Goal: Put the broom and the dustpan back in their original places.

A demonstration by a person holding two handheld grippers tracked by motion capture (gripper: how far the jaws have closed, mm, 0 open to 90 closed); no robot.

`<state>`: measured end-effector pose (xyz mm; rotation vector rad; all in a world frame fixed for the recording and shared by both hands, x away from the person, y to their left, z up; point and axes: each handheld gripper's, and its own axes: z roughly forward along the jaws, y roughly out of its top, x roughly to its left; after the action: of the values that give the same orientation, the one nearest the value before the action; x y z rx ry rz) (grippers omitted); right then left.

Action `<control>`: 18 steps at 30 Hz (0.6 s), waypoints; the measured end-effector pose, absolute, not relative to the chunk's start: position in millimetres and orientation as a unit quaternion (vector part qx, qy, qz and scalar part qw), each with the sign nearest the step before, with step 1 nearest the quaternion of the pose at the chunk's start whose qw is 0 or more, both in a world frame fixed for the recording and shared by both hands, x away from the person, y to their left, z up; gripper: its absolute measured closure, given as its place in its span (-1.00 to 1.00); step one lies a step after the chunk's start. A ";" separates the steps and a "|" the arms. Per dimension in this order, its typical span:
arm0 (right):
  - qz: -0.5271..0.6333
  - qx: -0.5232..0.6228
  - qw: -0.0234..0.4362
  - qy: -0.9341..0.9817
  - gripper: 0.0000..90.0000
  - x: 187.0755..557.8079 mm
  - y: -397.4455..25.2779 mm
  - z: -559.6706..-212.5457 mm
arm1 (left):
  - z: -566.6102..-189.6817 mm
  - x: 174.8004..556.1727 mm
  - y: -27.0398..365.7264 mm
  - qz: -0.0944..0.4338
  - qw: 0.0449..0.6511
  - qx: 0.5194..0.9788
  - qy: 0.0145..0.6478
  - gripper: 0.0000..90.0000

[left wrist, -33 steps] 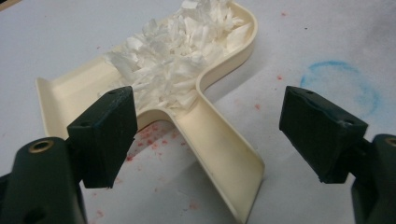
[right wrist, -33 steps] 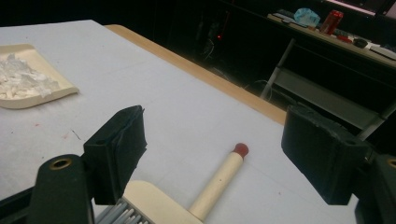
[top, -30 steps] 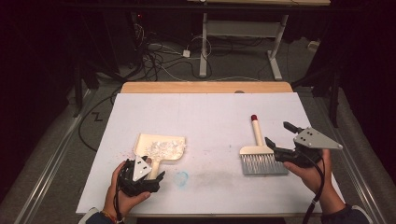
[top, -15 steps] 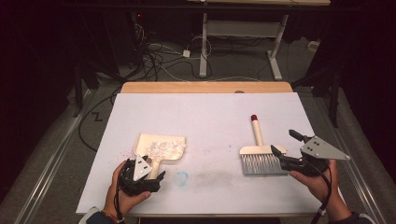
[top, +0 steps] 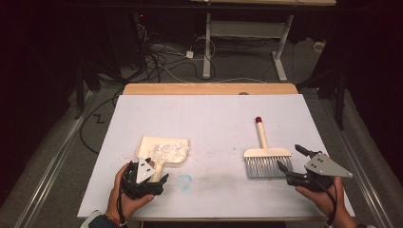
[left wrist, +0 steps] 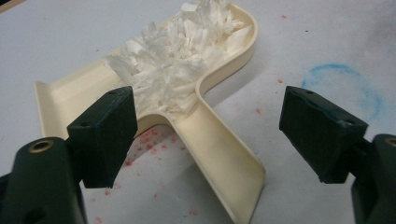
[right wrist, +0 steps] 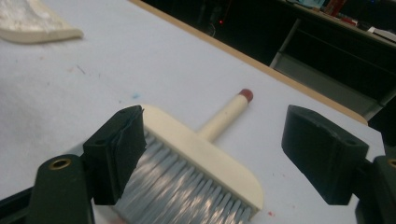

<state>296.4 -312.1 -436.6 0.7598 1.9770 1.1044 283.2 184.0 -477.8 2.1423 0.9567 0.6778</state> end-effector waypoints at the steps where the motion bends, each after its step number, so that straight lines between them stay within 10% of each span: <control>1: 0.429 0.295 0.365 0.772 -0.51 295.5 -312.4 -438.5 | -477.8 283.1 184.1 0.261 0.343 0.824 0.368 -0.59; 18: 0.434 0.305 0.354 0.770 -0.52 282.3 -316.3 -446.9 | -478.4 279.0 183.0 0.265 0.339 0.829 0.356 -0.59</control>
<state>282.3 -316.3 -446.9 0.7895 1.9912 1.1219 279.0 183.0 -478.4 2.1598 0.9279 0.6891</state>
